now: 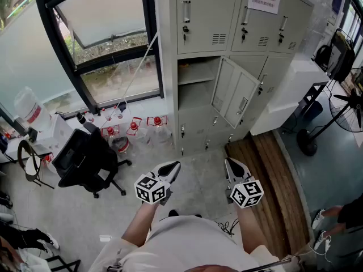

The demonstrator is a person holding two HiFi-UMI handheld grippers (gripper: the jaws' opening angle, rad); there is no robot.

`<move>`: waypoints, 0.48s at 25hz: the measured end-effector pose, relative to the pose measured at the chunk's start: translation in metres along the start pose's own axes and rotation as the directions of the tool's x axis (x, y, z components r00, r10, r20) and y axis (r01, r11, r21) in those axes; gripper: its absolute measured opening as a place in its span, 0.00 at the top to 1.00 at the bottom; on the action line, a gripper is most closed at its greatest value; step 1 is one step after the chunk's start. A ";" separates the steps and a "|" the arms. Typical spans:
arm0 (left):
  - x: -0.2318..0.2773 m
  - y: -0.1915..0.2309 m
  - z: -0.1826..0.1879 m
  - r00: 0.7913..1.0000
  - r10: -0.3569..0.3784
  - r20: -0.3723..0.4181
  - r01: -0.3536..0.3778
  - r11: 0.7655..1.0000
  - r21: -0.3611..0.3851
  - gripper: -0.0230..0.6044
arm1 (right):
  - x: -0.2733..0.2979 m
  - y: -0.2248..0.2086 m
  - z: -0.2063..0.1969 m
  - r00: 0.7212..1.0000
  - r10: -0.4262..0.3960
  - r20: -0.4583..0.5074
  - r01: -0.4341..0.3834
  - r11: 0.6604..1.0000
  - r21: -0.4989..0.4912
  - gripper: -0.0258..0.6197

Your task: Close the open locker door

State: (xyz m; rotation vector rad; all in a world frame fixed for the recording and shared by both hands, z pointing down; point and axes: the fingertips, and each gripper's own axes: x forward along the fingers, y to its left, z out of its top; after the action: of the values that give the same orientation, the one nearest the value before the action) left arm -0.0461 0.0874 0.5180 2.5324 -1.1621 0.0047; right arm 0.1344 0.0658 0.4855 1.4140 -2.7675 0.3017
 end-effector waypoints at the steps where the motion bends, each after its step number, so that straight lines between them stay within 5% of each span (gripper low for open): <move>1: 0.000 0.001 -0.001 1.000 0.000 -0.002 0.000 1.000 -0.001 0.94 | 0.001 0.000 0.000 1.000 0.002 -0.001 -0.002 1.000 -0.003 0.96; 12: 0.002 0.004 0.003 1.000 -0.003 -0.005 0.003 1.000 0.003 0.94 | 0.005 0.006 0.003 1.000 0.008 0.007 -0.008 1.000 -0.014 0.96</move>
State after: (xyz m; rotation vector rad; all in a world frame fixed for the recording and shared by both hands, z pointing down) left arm -0.0479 0.0825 0.5173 2.5357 -1.1569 0.0122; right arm 0.1273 0.0648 0.4821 1.4036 -2.7762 0.2777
